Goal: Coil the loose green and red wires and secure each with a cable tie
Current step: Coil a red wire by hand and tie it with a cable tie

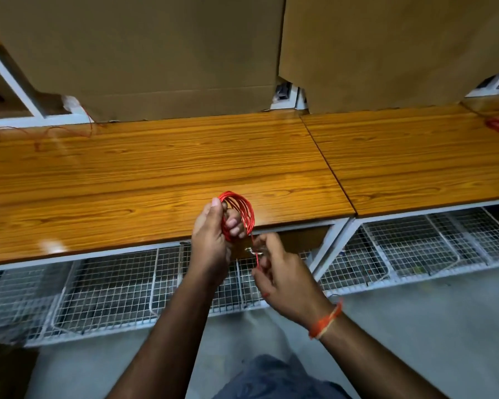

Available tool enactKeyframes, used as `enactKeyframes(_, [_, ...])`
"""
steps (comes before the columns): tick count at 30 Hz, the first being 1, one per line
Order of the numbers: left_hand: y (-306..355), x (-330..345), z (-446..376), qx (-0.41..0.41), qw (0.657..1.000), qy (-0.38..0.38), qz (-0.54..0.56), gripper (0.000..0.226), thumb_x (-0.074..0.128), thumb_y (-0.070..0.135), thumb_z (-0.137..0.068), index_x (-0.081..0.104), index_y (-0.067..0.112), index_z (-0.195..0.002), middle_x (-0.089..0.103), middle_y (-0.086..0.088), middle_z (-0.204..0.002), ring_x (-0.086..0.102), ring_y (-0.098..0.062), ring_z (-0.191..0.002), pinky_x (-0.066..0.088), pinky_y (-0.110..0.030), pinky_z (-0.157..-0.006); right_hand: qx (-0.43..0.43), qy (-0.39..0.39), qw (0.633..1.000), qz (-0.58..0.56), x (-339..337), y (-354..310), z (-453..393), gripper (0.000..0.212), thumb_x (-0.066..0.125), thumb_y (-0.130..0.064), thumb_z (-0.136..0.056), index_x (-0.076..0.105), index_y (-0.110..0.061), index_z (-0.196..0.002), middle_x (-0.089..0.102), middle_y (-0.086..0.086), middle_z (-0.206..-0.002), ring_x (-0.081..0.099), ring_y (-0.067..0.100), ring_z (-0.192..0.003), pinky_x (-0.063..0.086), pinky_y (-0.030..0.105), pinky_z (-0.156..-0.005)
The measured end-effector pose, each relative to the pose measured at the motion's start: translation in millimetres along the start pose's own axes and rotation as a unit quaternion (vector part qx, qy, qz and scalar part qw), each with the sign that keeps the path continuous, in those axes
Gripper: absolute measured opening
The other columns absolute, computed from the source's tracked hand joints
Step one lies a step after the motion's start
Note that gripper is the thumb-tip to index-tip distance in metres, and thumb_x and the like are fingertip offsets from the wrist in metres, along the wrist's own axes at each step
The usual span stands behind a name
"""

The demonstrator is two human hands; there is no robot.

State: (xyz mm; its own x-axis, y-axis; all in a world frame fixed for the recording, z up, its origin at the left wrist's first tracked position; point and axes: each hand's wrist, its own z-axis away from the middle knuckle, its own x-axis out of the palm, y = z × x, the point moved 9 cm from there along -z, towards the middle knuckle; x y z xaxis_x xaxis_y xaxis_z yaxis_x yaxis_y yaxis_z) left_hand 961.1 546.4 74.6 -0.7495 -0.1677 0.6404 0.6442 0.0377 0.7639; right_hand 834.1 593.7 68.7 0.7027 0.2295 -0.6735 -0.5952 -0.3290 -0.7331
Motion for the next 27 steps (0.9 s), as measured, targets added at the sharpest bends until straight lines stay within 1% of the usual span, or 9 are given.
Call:
enactKeyframes(4, [-22.6,15.1,-3.9,-0.005,0.998,-0.014,-0.066,0.028,0.035,0.03,-0.111,0.045,0.016,-0.089,0.055,0.0,-0.066,0.051,-0.013,-0.058,0.04,-0.03,-0.062,-0.008,0.003,0.997,-0.072,-23.9,-1.3,11.1,0.013,0.058,-0.013,-0.097,0.061,-0.023,-0.104,0.064,-0.007,-0.078,0.063,0.01,-0.07,0.055,0.039,-0.064])
enactKeyframes(10, [-57.7,57.3,-14.4,-0.005,0.993,-0.048,-0.109,0.029,0.037,0.03,-0.11,0.048,0.006,-0.1,0.063,-0.01,-0.075,0.059,-0.022,-0.067,0.05,-0.034,-0.068,-0.039,-0.006,0.991,-0.127,-64.6,2.5,15.5,0.01,0.068,-0.014,-0.094,0.074,-0.018,-0.1,0.069,-0.01,-0.093,0.067,0.012,-0.087,0.054,0.023,-0.072])
enactKeyframes(12, [-75.5,77.1,-17.7,-0.018,0.993,-0.062,-0.098,0.03,0.041,0.034,-0.109,0.048,0.006,-0.102,0.06,-0.01,-0.073,0.058,-0.021,-0.066,0.051,-0.03,-0.063,-0.057,0.057,0.991,-0.109,-89.9,14.7,17.7,0.006,0.069,-0.018,-0.094,0.074,-0.019,-0.098,0.068,-0.011,-0.091,0.066,0.011,-0.084,0.055,0.027,-0.07])
enactKeyframes(15, [-101.0,109.6,-25.3,-0.051,0.99,-0.086,-0.102,0.026,0.04,0.031,-0.109,0.045,0.009,-0.096,0.044,-0.001,-0.061,0.042,-0.012,-0.05,0.039,-0.023,-0.048,-0.037,0.225,0.969,-0.092,-144.7,55.8,26.9,0.01,0.066,-0.015,-0.097,0.071,-0.021,-0.103,0.068,-0.01,-0.096,0.067,0.009,-0.087,0.058,0.034,-0.07])
enactKeyframes(18, [-126.4,155.7,-32.0,-0.105,0.986,-0.108,-0.075,0.018,0.044,0.025,-0.101,0.044,0.012,-0.088,0.032,0.006,-0.052,0.028,-0.005,-0.038,0.02,-0.02,-0.042,0.047,0.305,0.946,-0.097,-199.6,121.9,26.5,0.044,0.063,-0.005,-0.096,0.058,-0.025,-0.135,0.066,-0.005,-0.119,0.063,0.006,-0.106,0.059,0.034,-0.086])
enactKeyframes(21, [-149.9,207.7,-33.1,-0.136,0.977,-0.152,-0.069,0.018,0.047,0.026,-0.094,0.044,0.012,-0.083,0.028,0.006,-0.051,0.023,-0.004,-0.038,0.014,-0.02,-0.044,0.076,0.216,0.973,-0.013,-227.7,174.8,-4.1,0.088,0.065,0.001,-0.09,0.023,-0.03,-0.161,0.04,0.001,-0.155,0.043,0.016,-0.138,0.045,0.034,-0.108])
enactKeyframes(23, [-164.2,234.5,-35.1,-0.143,0.972,-0.174,-0.069,0.019,0.047,0.025,-0.096,0.045,0.012,-0.082,0.028,0.007,-0.051,0.023,-0.004,-0.039,0.015,-0.019,-0.044,0.08,0.138,0.987,-0.007,-235.2,198.5,-21.2,0.102,0.066,0.007,-0.086,0.014,-0.034,-0.163,0.035,0.001,-0.161,0.035,0.02,-0.145,0.038,0.037,-0.116])
enactKeyframes(25, [-176.6,256.1,-41.4,-0.131,0.973,-0.181,-0.063,0.021,0.048,0.024,-0.1,0.046,0.012,-0.082,0.029,0.007,-0.052,0.024,-0.004,-0.04,0.019,-0.018,-0.043,0.066,0.118,0.99,-0.038,-246.2,214.1,-27.5,0.094,0.064,0.011,-0.084,0.028,-0.032,-0.159,0.058,0.005,-0.143,0.055,0.02,-0.13,0.049,0.04,-0.109])
enactKeyframes(27, [-186.5,270.4,-50.2,-0.118,0.979,-0.155,-0.055,0.023,0.043,0.023,-0.104,0.047,0.012,-0.083,0.03,0.007,-0.052,0.025,-0.005,-0.039,0.024,-0.018,-0.041,0.069,0.147,0.985,-0.056,-263.3,228.7,-22.7,0.078,0.06,0.008,-0.089,0.038,-0.028,-0.155,0.071,0.0,-0.115,0.068,0.016,-0.102,0.058,0.033,-0.09])
